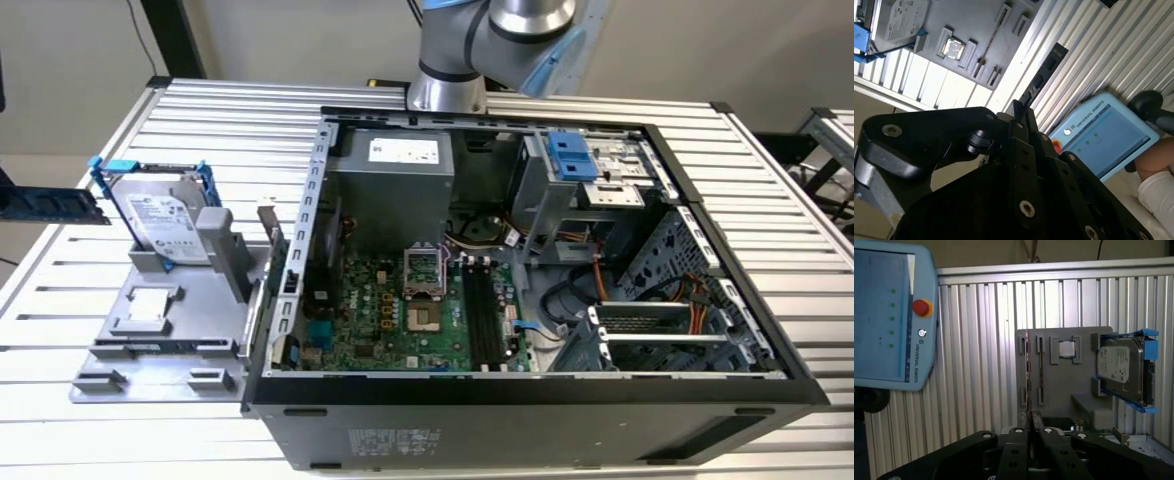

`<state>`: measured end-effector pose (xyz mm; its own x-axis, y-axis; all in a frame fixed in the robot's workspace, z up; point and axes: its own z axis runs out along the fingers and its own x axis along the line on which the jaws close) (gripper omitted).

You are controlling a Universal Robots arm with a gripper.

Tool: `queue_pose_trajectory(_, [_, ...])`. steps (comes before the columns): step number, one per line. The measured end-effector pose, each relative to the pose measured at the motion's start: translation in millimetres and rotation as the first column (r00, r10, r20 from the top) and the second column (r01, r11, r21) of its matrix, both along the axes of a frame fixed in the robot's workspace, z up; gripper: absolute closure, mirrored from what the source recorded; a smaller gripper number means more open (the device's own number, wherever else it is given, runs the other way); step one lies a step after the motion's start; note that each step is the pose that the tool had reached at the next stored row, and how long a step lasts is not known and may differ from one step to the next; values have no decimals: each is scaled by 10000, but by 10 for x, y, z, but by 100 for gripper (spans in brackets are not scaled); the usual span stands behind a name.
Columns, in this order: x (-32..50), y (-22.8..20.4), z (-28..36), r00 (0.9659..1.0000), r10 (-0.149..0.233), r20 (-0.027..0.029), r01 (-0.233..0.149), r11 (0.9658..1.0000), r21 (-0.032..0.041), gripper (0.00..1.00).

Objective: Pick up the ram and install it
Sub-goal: 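Pick up the ram and move it above insertion slot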

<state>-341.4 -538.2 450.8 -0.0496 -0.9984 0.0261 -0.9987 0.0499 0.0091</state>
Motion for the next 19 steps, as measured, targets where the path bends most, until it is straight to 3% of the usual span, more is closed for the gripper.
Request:
queue_pose_trajectory(8, [0,0,84,10000,0,0,0,10000,0,100])
queue_pose_trajectory(19, [0,0,146,10000,0,0,0,10000,0,100])
